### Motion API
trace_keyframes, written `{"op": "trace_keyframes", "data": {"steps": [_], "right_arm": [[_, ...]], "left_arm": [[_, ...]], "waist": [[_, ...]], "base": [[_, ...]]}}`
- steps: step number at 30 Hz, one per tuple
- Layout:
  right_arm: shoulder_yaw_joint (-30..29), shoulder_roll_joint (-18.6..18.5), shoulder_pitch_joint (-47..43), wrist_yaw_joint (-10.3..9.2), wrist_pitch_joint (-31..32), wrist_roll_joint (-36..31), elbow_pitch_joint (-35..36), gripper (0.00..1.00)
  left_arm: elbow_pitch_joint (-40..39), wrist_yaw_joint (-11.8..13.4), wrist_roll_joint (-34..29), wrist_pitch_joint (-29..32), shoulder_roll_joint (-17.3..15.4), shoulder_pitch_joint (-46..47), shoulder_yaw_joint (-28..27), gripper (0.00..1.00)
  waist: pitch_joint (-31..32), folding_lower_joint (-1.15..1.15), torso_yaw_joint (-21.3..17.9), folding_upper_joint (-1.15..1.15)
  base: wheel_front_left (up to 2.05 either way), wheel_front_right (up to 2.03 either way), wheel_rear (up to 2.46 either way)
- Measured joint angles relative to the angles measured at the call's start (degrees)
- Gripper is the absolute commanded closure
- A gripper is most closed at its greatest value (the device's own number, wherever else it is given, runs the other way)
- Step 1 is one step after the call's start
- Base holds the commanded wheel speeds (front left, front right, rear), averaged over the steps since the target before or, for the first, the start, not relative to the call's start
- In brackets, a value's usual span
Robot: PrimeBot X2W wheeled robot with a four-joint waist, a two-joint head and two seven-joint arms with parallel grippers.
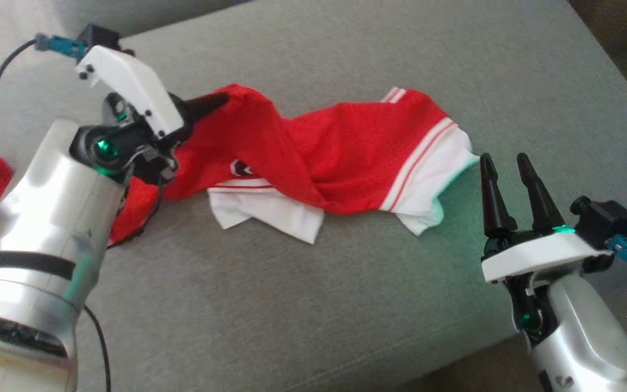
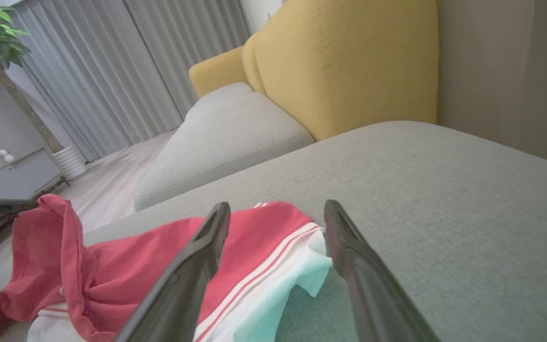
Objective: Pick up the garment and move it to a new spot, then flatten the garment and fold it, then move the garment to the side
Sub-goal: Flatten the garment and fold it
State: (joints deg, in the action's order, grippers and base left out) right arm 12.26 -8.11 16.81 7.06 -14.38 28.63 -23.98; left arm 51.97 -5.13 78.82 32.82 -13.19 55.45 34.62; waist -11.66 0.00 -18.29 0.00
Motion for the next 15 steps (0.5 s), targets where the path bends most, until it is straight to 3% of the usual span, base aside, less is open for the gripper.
{"op": "trace_keyframes", "data": {"steps": [7,11,15], "right_arm": [[0.43,-1.04,-2.32,0.0,0.0,-0.49,-0.74,0.0],[0.63,-1.43,-2.99,0.0,0.0,-0.57,-1.05,0.0],[0.44,-1.49,-3.69,0.0,0.0,-0.9,-1.13,0.0]], "left_arm": [[-7.77,-0.97,-1.3,6.8,-1.89,-1.44,4.45,1.0],[-14.57,-0.73,-2.49,11.28,-6.61,-6.48,7.49,1.0],[-23.91,2.05,-2.82,14.37,-11.95,-12.91,9.51,1.0]], "waist": [[3.57,0.0,5.72,0.0],[5.29,0.0,9.02,0.0],[6.69,0.0,11.66,0.0]], "base": [[0.0,0.0,0.0],[0.0,0.0,0.0],[0.0,0.0,0.0]]}}
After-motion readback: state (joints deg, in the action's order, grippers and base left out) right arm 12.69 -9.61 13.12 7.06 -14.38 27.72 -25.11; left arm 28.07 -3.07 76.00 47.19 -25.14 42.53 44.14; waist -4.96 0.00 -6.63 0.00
